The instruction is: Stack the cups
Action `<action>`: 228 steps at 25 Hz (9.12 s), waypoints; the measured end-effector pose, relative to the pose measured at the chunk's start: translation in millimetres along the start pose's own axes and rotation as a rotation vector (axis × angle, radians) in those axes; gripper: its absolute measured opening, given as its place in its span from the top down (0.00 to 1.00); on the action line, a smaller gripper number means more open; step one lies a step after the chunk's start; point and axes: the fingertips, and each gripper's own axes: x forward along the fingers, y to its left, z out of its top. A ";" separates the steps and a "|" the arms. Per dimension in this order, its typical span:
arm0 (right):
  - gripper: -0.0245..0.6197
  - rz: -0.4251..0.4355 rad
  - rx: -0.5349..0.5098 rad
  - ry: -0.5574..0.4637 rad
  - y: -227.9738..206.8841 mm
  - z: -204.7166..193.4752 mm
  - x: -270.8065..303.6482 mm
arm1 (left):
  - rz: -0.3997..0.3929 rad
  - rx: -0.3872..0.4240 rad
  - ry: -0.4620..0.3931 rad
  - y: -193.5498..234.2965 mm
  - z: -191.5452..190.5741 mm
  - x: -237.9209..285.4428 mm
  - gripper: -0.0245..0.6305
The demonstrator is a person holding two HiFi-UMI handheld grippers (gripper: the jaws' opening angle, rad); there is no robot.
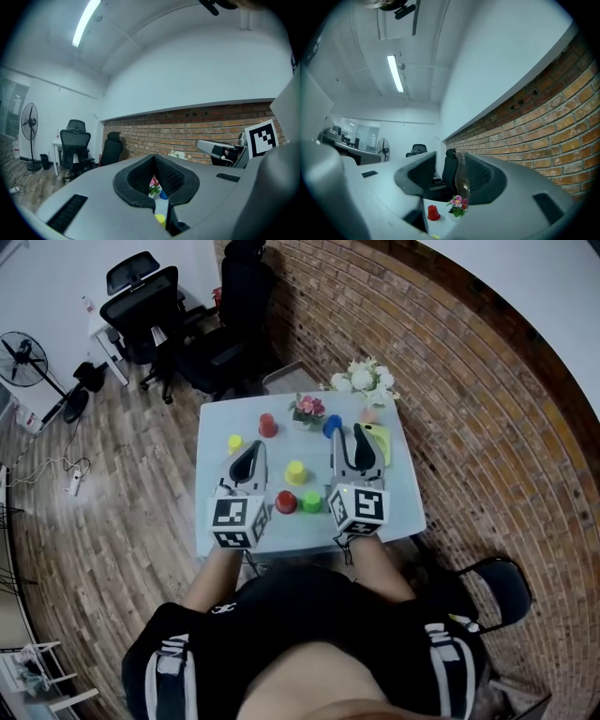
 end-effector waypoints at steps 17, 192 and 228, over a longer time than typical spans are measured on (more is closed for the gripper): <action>0.35 0.043 0.030 -0.006 49.7 -11.8 46.9 | 0.068 -0.018 0.001 42.1 2.9 -11.4 0.96; 0.58 -0.084 -0.008 0.843 -32.8 -351.2 -114.9 | -0.034 -0.055 0.339 9.0 -147.5 -6.8 0.96; 0.49 -0.114 -0.037 0.511 -32.4 -236.3 -84.4 | -0.057 -0.030 0.243 -3.7 -105.8 -14.8 0.96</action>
